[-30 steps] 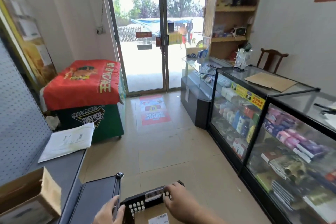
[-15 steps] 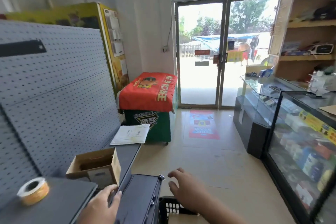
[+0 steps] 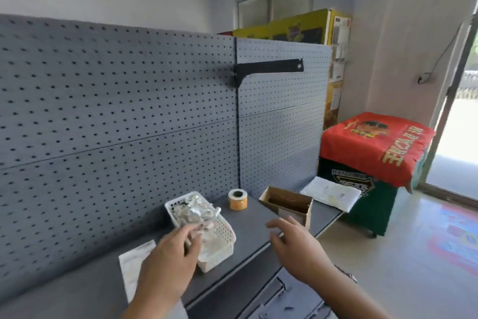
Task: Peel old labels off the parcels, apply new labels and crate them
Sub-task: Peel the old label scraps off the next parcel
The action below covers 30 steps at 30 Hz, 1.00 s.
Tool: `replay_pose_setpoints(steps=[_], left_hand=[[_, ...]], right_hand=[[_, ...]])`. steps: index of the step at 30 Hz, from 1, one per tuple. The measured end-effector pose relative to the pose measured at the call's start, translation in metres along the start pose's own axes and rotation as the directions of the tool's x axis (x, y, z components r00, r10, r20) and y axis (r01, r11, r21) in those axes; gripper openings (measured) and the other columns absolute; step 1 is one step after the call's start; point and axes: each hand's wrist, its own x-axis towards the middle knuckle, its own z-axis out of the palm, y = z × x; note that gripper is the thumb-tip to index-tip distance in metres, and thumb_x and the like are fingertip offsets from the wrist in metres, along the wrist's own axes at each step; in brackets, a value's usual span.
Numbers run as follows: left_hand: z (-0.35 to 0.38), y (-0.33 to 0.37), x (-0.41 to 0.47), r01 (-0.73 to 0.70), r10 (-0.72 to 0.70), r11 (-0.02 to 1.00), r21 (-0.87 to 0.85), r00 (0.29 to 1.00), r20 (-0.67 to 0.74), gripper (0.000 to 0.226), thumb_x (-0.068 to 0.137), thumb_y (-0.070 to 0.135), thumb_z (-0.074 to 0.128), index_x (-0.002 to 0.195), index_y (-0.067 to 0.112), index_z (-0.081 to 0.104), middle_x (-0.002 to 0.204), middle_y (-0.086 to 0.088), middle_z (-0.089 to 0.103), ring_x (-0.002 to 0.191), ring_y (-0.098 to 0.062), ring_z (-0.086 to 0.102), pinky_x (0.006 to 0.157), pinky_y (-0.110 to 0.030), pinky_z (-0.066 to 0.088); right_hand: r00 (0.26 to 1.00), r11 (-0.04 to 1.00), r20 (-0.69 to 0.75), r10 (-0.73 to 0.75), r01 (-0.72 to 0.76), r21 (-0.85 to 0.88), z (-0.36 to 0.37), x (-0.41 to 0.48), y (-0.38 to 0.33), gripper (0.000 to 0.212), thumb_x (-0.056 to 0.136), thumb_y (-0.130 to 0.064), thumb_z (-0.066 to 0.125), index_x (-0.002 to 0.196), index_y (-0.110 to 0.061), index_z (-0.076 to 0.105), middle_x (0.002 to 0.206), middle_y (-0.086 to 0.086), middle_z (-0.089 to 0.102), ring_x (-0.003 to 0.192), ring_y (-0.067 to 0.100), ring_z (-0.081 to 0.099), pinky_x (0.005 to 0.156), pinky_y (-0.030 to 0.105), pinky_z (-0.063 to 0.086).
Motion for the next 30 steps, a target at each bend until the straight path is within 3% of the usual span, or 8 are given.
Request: replay_pose_setpoints(steps=[5, 10, 17, 21, 23, 27, 30], left_hand=[[-0.076, -0.069, -0.034, 0.062, -0.062, 0.998, -0.005, 0.987, -0.148, 0.039, 0.102, 0.055, 0.038, 0.137, 0.043, 0.051, 0.137, 0.026, 0.051, 0.125, -0.001, 0.049, 0.098, -0.028, 0.045], [-0.144, -0.134, -0.071, 0.126, -0.115, 0.992, 0.018, 0.951, -0.286, 0.042, 0.101, 0.059, 0.037, 0.139, 0.044, 0.049, 0.138, 0.031, 0.049, 0.122, 0.002, 0.049, 0.097, -0.023, 0.044], [-0.213, -0.194, -0.12, 0.153, -0.138, 0.988, 0.0, 0.888, -0.439, 0.039, 0.101, 0.055, 0.041, 0.137, 0.044, 0.051, 0.135, 0.033, 0.049, 0.124, 0.011, 0.041, 0.101, -0.018, 0.04], [-0.243, -0.212, -0.145, 0.179, -0.153, 0.984, -0.003, 0.836, -0.527, 0.038, 0.1, 0.053, 0.042, 0.136, 0.045, 0.053, 0.129, 0.039, 0.047, 0.123, 0.024, 0.034, 0.096, -0.003, 0.029], [-0.258, -0.219, -0.153, 0.183, -0.143, 0.983, 0.013, 0.805, -0.576, 0.039, 0.1, 0.052, 0.042, 0.136, 0.044, 0.053, 0.13, 0.038, 0.048, 0.126, 0.023, 0.034, 0.098, -0.001, 0.028], [-0.284, -0.235, -0.169, 0.273, -0.183, 0.961, 0.04, 0.739, -0.649, 0.039, 0.103, 0.048, 0.041, 0.14, 0.041, 0.05, 0.138, 0.036, 0.044, 0.126, 0.023, 0.033, 0.102, 0.003, 0.022], [-0.296, -0.25, -0.183, 0.398, -0.259, 0.916, 0.045, 0.675, -0.691, 0.043, 0.103, 0.049, 0.039, 0.145, 0.04, 0.045, 0.141, 0.035, 0.037, 0.128, 0.021, 0.029, 0.111, -0.012, 0.027]], right_hand=[[0.989, 0.99, 0.044, -0.142, 0.142, 0.021, 0.056, 0.007, -0.093, 0.026, 0.097, -0.039, 0.047, 0.121, -0.039, 0.059, 0.127, -0.02, 0.053, 0.118, 0.006, 0.052, 0.094, 0.028, 0.045], [0.954, 0.956, 0.093, -0.286, 0.277, 0.099, 0.109, 0.001, -0.193, 0.026, 0.099, -0.033, 0.048, 0.121, -0.035, 0.061, 0.123, -0.016, 0.054, 0.109, 0.008, 0.055, 0.082, 0.025, 0.041], [0.895, 0.896, 0.154, -0.419, 0.379, 0.231, 0.173, -0.011, -0.296, 0.022, 0.098, -0.033, 0.05, 0.116, -0.036, 0.062, 0.113, -0.022, 0.055, 0.1, 0.001, 0.057, 0.091, 0.031, 0.05], [0.846, 0.85, 0.192, -0.497, 0.431, 0.304, 0.196, -0.018, -0.348, 0.022, 0.099, -0.033, 0.05, 0.118, -0.036, 0.06, 0.114, -0.016, 0.057, 0.092, 0.006, 0.061, 0.084, 0.028, 0.051], [0.82, 0.827, 0.208, -0.534, 0.456, 0.329, 0.204, -0.017, -0.373, 0.024, 0.099, -0.032, 0.049, 0.121, -0.035, 0.058, 0.12, -0.015, 0.057, 0.087, 0.007, 0.062, 0.084, 0.032, 0.051], [0.736, 0.758, 0.251, -0.629, 0.51, 0.405, 0.221, -0.017, -0.416, 0.031, 0.101, -0.034, 0.046, 0.131, -0.033, 0.054, 0.129, -0.017, 0.054, 0.1, 0.004, 0.057, 0.095, 0.034, 0.048], [0.675, 0.713, 0.282, -0.681, 0.525, 0.464, 0.237, -0.014, -0.443, 0.034, 0.101, -0.037, 0.044, 0.134, -0.032, 0.051, 0.133, -0.017, 0.052, 0.11, 0.004, 0.054, 0.097, 0.032, 0.046]])
